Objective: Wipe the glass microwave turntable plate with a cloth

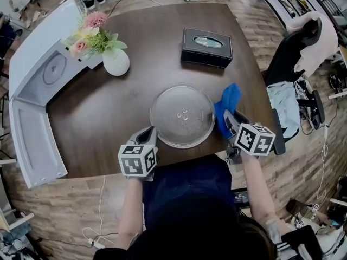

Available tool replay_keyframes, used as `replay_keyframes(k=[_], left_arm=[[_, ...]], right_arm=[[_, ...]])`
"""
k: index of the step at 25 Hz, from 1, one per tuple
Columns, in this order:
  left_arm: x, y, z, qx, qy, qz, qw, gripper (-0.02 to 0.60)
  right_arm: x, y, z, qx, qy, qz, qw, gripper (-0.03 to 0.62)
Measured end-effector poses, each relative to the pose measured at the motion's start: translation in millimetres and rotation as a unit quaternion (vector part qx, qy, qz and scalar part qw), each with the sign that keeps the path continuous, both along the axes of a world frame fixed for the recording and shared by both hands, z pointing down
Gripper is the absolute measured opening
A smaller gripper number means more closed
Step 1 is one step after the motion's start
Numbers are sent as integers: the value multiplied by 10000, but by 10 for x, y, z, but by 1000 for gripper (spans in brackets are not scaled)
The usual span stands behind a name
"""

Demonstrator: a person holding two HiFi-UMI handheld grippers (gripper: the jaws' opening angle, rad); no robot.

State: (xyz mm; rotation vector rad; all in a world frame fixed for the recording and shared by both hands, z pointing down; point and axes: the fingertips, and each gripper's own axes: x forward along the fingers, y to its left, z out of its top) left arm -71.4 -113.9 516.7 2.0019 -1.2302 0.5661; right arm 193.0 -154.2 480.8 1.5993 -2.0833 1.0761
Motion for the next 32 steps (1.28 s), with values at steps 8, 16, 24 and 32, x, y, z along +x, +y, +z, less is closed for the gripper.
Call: replay_keyframes(k=[8,16,24,32], left_arm=[[135,-358,-939,1447,425,47,9885,5],[223,-642,-1655,2629,330,266,9639,5],[253,-625,-1829,2970,275,648,9523,5],[257,-569,-1729,2879,229,656,9551,5]], right_arm=[[-10,-210,-645,1437,480,112,9884,81],[-334,-263,-1085,2399,444,-400,9690,80],[-573,-142,-1229,2671,539,-906,9579,77],[-628,-90,-1183,2576,614,-1020,9589,74]])
